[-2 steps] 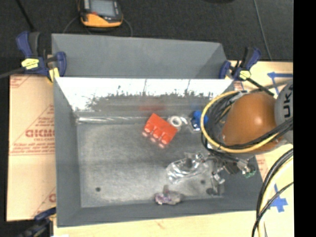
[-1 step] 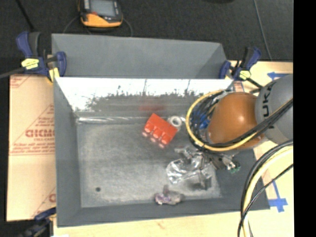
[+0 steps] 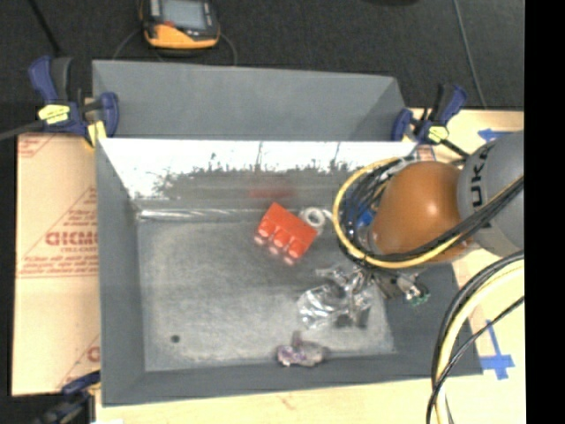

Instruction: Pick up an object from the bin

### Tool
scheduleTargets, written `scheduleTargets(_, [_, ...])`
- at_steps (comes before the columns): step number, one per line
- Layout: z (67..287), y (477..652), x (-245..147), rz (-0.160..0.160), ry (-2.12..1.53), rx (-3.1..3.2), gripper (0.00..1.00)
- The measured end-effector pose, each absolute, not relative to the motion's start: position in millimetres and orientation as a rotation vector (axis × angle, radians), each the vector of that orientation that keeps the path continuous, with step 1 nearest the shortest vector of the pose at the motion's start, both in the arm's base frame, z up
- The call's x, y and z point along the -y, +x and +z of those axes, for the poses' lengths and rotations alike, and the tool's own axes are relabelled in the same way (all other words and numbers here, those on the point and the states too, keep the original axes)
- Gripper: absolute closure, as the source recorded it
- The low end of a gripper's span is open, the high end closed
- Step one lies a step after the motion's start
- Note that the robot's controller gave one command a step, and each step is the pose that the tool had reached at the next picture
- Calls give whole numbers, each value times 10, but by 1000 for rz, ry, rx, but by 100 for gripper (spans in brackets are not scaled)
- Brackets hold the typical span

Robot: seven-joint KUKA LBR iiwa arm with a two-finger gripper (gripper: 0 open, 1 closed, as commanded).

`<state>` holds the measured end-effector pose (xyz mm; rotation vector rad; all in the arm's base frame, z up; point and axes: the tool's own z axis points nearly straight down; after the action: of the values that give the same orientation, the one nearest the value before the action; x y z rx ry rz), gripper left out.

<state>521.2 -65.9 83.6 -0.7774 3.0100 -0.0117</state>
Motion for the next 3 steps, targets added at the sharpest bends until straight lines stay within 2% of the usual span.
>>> scheduleTargets(1, [1812,5644,822,-9,-741,-3039,100])
scheduleTargets(2, [1761,5613,807,0,-741,-3048,0])
scheduleTargets(3, [767,5747,854,3,-711,-3060,0])
